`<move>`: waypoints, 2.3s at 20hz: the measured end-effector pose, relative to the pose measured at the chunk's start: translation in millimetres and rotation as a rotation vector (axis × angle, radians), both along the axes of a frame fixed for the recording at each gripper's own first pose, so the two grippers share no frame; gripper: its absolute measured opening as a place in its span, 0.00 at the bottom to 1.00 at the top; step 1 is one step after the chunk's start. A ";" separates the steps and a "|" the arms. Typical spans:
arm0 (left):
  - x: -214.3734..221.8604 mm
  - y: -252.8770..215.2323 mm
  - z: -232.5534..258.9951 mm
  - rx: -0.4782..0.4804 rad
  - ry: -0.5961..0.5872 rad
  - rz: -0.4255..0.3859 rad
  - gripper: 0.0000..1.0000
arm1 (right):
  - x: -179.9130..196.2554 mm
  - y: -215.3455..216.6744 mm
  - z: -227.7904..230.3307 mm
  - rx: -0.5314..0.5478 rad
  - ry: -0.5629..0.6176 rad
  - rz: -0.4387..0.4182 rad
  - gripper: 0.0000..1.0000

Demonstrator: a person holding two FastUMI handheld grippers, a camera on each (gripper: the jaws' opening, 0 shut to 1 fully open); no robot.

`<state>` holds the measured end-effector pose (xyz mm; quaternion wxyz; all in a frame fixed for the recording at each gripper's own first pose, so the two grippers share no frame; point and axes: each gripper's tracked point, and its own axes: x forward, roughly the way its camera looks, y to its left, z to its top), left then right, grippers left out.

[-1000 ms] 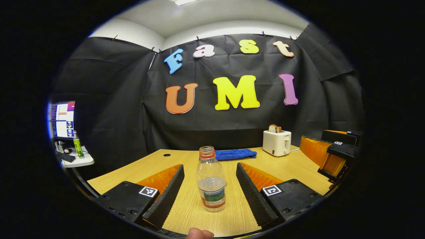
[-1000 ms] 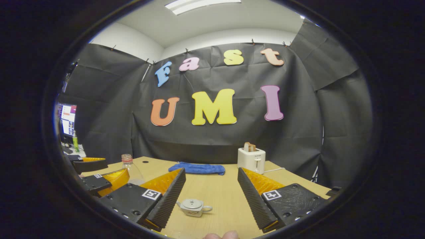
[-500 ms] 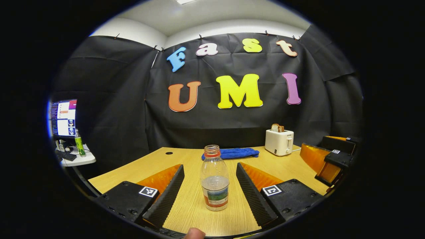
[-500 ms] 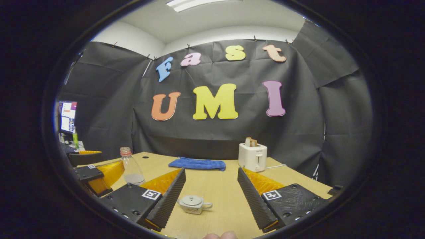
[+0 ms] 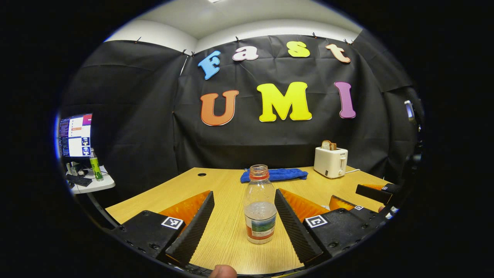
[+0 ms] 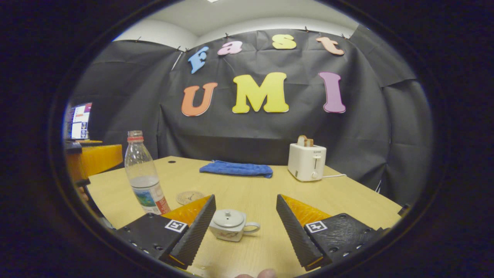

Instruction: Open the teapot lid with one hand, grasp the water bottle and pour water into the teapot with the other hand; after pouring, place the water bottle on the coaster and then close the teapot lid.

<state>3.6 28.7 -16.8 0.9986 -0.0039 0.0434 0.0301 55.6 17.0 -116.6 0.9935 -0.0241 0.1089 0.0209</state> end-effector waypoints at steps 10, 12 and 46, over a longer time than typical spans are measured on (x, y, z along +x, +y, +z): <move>1.0 1.5 0.1 0.018 0.000 -0.008 0.98 | 22.7 19.1 -24.4 -0.041 0.063 0.054 0.87; 0.9 1.6 -1.6 0.020 0.005 -0.008 0.98 | 26.9 19.9 -22.9 -0.050 0.058 0.056 0.76; 8.8 -37.7 -98.3 -0.070 0.140 -0.139 0.99 | 8.6 -21.0 20.3 -0.002 -0.023 0.082 0.00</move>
